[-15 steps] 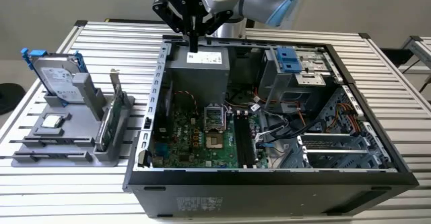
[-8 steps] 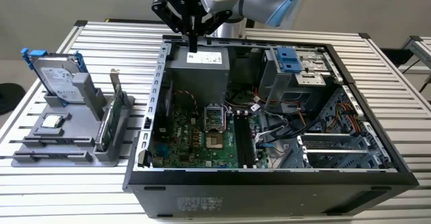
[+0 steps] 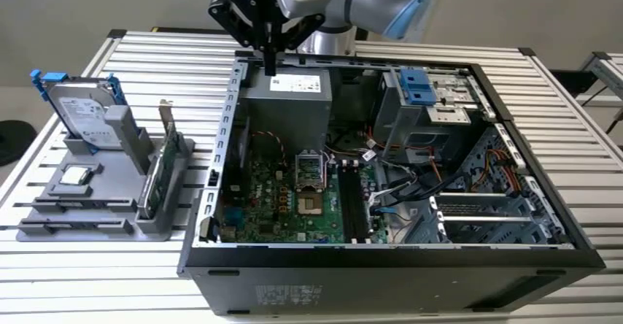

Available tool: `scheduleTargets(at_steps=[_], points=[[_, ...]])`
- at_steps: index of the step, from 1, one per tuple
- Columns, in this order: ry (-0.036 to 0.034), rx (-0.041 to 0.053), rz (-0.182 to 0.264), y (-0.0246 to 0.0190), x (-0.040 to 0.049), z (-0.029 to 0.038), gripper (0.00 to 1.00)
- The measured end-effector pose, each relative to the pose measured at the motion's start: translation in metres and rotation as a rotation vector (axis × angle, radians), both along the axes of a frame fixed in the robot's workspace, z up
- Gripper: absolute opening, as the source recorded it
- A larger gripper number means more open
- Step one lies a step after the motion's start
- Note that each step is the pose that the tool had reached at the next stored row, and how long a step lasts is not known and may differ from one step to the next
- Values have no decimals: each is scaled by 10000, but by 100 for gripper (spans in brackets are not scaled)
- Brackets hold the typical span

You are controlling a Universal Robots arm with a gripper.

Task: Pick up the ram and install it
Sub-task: 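Reach for the ram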

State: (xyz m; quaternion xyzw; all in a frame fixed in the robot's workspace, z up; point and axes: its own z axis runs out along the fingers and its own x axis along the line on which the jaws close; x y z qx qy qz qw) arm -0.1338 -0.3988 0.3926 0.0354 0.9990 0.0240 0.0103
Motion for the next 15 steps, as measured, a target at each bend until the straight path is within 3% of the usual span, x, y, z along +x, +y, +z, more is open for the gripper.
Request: scheduleTargets(at_steps=[15], points=[[0, 0, 0, 0, -167, 0, 0]])
